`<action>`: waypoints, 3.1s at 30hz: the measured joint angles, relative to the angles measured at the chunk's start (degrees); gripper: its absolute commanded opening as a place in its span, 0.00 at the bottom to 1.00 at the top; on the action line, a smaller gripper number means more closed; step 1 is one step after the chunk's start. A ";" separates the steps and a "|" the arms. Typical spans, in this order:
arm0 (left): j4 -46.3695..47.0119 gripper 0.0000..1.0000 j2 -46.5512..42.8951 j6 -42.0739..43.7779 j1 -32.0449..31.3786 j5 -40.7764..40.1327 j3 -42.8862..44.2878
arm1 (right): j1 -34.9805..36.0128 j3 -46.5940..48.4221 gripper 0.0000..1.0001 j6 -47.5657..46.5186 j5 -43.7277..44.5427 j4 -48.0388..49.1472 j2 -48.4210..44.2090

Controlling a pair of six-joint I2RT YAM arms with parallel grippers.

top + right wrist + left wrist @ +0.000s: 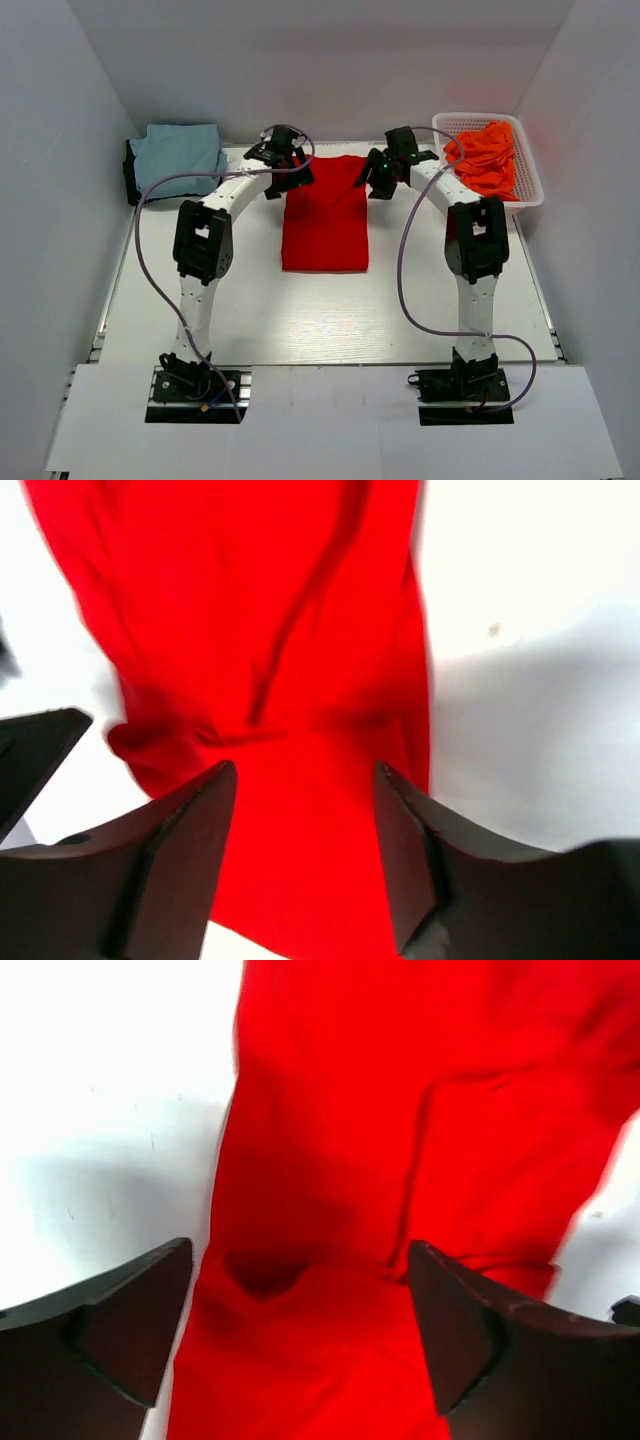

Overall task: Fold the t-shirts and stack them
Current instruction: Fold the folded rectangular tshirt in 1/3 of the way, then grab one side of the 2/3 rectangular tshirt with both arms, then fold the long partially folded tshirt into a neat square

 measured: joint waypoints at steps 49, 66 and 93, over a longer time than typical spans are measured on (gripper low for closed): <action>11.26 0.00 -65.77 -5.31 -6.78 25.68 -73.85 | 8.66 -69.77 0.00 -1.84 -16.20 10.67 -52.46; -2.51 0.00 -57.27 -11.45 -4.57 6.71 -49.55 | 6.67 -38.51 0.00 -0.44 -12.59 4.52 -44.24; 9.22 0.99 -15.13 -3.61 5.60 14.34 -19.82 | -2.91 -20.72 0.43 1.51 -15.04 8.26 -15.08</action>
